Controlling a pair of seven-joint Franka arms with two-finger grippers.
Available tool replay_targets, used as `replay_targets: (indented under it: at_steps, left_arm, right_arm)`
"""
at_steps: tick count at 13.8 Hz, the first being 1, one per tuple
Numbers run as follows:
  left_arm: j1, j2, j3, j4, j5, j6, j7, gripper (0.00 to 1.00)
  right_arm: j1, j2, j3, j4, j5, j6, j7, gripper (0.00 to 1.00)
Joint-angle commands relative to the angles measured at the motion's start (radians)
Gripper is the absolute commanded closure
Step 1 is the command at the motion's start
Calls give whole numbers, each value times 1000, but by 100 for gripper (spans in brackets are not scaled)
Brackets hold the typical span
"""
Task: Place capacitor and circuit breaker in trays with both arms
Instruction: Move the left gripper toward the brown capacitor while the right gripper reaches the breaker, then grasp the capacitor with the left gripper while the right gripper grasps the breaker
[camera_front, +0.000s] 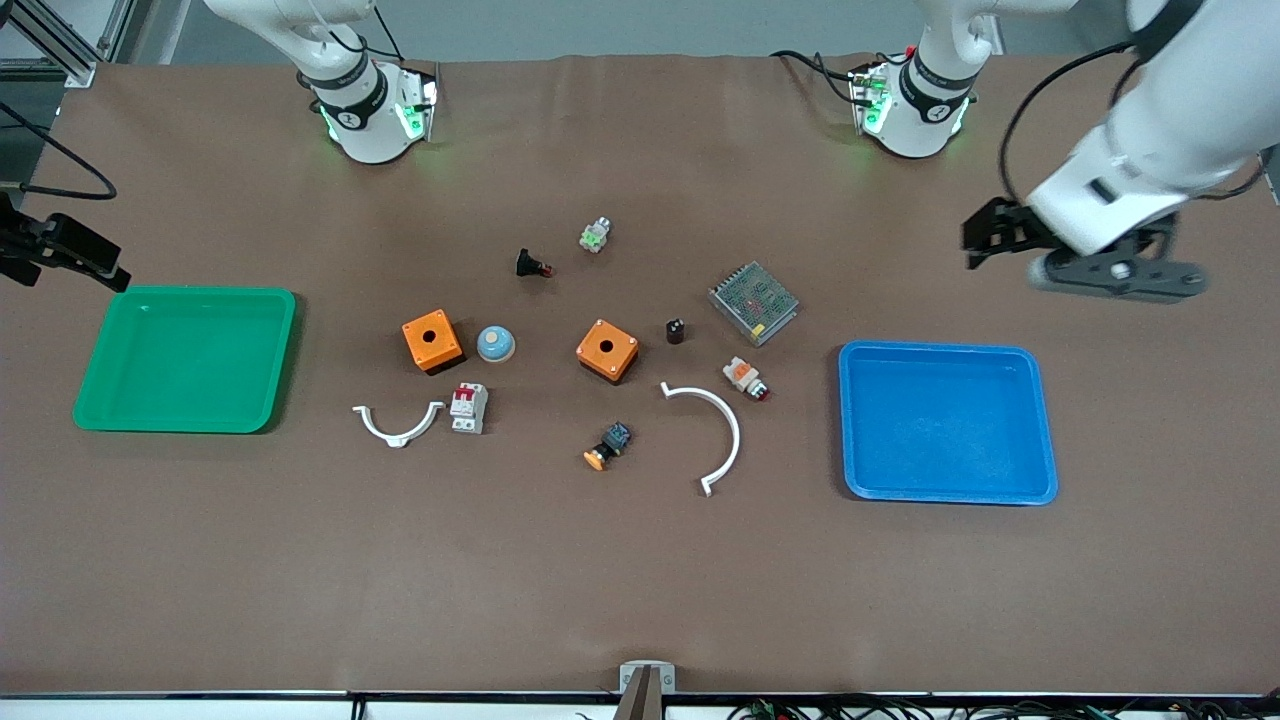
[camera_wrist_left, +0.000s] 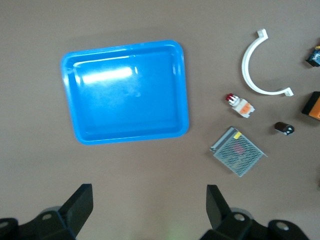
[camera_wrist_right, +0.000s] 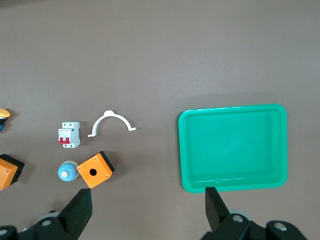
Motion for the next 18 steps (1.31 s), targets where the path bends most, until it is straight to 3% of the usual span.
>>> replay_targets:
  at_steps: [1, 6, 11, 14, 18]
  left_arm:
    - [-49, 77, -59, 4, -8, 49, -167, 0]
    - [-244, 208, -82, -69, -2, 241, -580, 0]
    - [-381, 381, -81, -105, 9, 462, -884, 0]
    - [-406, 429, -81, -184, 9, 643, -948, 0]
    - [-430, 505, -78, -191, 9, 718, -964, 3]
  right_arm:
    - [-5, 12, 12, 21, 3, -14, 3, 0]
    - [104, 60, 15, 15, 3, -57, 9, 0]
    - [207, 165, 15, 21, 6, -46, 8, 0]
    - [260, 221, 15, 11, 3, -64, -8, 0]
    - [315, 326, 15, 8, 6, -8, 107, 1]
